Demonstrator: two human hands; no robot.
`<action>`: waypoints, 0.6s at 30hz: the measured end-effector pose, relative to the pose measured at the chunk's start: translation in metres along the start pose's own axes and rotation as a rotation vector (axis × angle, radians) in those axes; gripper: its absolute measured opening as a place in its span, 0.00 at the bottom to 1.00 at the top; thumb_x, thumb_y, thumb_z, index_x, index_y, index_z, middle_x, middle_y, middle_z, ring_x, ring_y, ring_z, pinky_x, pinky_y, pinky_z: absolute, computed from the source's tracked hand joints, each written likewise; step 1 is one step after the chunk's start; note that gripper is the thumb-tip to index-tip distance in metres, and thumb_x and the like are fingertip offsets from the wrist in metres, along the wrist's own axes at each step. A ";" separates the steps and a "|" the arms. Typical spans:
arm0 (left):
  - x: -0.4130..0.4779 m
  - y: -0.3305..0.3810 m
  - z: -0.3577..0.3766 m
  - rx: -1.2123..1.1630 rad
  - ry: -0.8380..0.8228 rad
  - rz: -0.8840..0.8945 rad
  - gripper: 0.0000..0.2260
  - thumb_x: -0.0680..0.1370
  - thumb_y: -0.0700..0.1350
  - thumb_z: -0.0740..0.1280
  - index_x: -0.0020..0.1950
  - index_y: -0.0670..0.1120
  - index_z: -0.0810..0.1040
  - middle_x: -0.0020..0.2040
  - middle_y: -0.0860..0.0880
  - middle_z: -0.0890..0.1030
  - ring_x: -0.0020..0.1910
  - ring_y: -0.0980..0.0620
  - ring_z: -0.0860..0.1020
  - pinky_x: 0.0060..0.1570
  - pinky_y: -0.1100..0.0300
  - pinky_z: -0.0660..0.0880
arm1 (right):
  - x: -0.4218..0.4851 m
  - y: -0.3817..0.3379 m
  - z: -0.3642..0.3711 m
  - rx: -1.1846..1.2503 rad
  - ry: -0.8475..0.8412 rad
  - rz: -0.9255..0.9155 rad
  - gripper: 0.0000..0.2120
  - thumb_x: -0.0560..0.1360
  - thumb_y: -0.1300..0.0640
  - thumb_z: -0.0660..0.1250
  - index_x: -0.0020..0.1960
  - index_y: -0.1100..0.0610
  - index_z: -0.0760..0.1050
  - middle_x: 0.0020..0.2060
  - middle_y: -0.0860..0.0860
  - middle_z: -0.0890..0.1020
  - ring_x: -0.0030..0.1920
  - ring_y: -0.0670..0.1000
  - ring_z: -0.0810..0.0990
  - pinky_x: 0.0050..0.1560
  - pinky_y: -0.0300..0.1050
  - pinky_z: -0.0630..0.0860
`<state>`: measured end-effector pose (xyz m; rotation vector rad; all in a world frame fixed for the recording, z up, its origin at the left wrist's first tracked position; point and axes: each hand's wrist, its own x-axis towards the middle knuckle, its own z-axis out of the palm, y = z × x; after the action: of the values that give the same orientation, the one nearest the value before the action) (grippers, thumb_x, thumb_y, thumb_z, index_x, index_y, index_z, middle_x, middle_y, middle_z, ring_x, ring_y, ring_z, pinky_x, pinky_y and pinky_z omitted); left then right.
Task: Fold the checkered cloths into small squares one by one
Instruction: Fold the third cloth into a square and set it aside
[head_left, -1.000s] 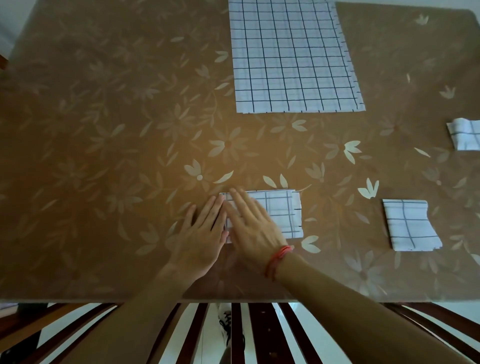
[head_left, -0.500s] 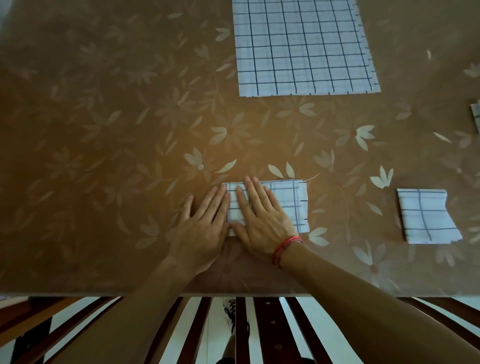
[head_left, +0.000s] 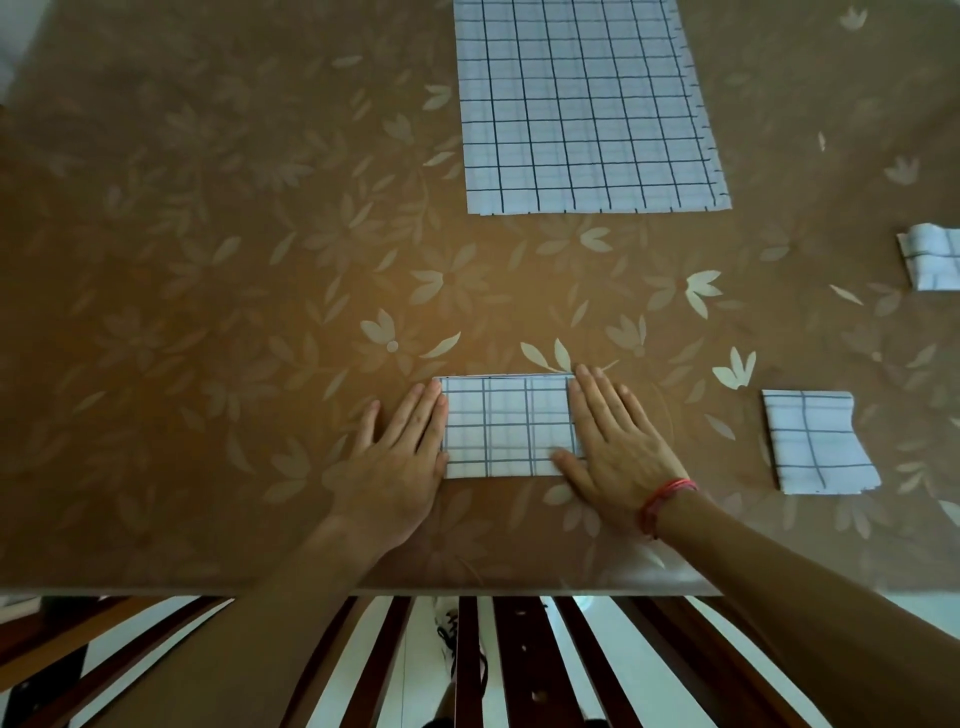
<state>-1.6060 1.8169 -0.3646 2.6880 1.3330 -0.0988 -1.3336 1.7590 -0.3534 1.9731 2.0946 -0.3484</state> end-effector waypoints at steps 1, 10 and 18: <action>0.000 0.001 0.000 -0.002 -0.001 -0.004 0.25 0.84 0.51 0.48 0.79 0.41 0.56 0.80 0.45 0.55 0.79 0.49 0.53 0.73 0.40 0.58 | 0.000 0.000 -0.002 0.010 0.000 0.005 0.38 0.79 0.36 0.40 0.78 0.62 0.46 0.78 0.57 0.49 0.78 0.55 0.47 0.76 0.55 0.50; 0.002 0.004 -0.003 -0.039 -0.013 -0.011 0.24 0.82 0.47 0.55 0.77 0.40 0.59 0.79 0.43 0.56 0.78 0.46 0.54 0.71 0.42 0.64 | 0.023 -0.004 -0.050 0.124 0.023 -0.020 0.49 0.66 0.34 0.66 0.78 0.50 0.48 0.70 0.51 0.64 0.66 0.53 0.66 0.66 0.49 0.66; 0.001 0.004 -0.005 -0.049 -0.027 -0.013 0.25 0.83 0.50 0.49 0.77 0.40 0.60 0.79 0.43 0.57 0.79 0.46 0.55 0.71 0.41 0.65 | 0.061 -0.006 -0.062 0.118 -0.089 0.014 0.40 0.59 0.33 0.73 0.64 0.50 0.66 0.58 0.49 0.75 0.59 0.53 0.72 0.61 0.49 0.69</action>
<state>-1.6028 1.8159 -0.3594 2.6288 1.3272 -0.1019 -1.3436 1.8370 -0.3151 1.9964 2.0480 -0.5585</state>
